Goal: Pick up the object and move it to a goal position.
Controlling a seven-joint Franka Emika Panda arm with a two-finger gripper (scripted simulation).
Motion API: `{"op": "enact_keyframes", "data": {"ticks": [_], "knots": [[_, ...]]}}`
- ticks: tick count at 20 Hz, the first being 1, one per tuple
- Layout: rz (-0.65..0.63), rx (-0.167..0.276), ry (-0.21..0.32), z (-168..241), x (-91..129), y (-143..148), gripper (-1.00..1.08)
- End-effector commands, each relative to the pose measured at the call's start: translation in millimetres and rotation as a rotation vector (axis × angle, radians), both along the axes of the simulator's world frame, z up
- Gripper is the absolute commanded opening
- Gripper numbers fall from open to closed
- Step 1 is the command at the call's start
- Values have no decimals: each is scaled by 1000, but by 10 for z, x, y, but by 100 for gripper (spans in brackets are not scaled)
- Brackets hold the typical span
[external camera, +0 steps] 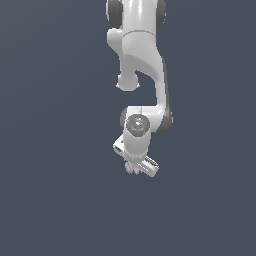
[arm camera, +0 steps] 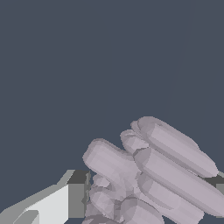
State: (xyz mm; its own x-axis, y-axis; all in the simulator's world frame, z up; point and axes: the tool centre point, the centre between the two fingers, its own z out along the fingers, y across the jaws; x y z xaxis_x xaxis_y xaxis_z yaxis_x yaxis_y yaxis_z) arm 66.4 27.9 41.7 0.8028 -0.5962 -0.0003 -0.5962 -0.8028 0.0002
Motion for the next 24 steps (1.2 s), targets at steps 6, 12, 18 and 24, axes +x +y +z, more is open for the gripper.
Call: {"op": "enact_keyframes", "data": {"ticks": [6, 12, 18, 24], "knots": [[0, 0, 0, 0, 2, 0, -100], [0, 0, 0, 36, -11, 2, -100], [0, 0, 0, 226, -78, 17, -100], [0, 1, 0, 592, -207, 48, -100]]}}
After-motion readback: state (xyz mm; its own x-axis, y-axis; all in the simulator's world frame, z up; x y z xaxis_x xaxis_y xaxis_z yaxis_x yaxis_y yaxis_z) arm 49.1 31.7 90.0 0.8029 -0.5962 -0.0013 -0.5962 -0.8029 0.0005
